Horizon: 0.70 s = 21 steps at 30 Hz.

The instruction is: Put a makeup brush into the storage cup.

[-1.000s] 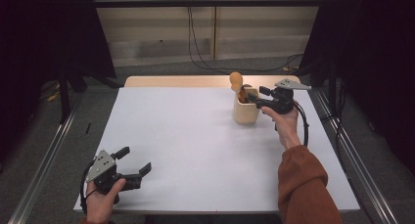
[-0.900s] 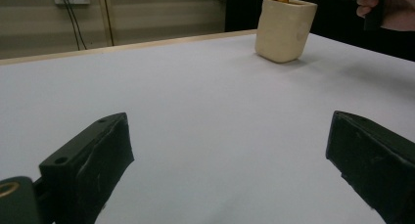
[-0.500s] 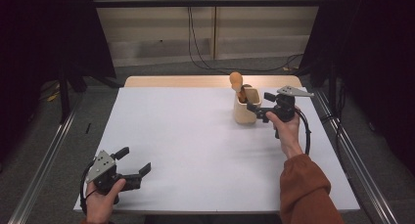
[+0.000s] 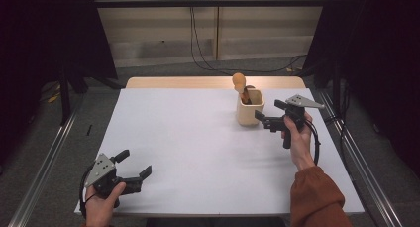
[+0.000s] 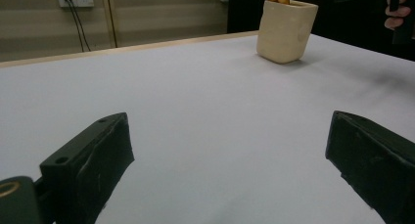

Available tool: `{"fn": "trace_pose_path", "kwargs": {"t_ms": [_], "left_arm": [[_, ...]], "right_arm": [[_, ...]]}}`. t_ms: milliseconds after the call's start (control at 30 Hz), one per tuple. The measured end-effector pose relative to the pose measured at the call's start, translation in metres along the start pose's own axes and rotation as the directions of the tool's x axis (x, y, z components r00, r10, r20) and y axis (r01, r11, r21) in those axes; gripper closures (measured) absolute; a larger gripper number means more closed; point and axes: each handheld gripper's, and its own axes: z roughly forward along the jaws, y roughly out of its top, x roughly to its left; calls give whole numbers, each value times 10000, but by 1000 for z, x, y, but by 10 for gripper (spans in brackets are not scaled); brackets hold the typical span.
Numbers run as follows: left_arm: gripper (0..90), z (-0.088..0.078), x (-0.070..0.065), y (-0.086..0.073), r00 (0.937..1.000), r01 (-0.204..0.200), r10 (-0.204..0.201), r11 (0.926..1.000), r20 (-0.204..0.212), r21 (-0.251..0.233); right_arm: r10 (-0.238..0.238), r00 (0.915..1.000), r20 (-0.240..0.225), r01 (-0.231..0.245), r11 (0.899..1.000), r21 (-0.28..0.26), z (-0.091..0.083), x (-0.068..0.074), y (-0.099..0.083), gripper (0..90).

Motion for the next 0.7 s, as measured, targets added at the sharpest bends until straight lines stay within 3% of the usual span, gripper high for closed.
{"fn": "trace_pose_path", "kwargs": {"t_ms": [233,700], "left_arm": [[33,-1,0,0,10000,15,-16,10000,-96,-80],[33,-1,1,1,9999,-2,1,10000,-120,-84]], "right_arm": [[-55,9992,406,62,9998,-183,-15,3,-9,6],[-419,9950,910,421,9991,0,-49,9,-31,7]]}}
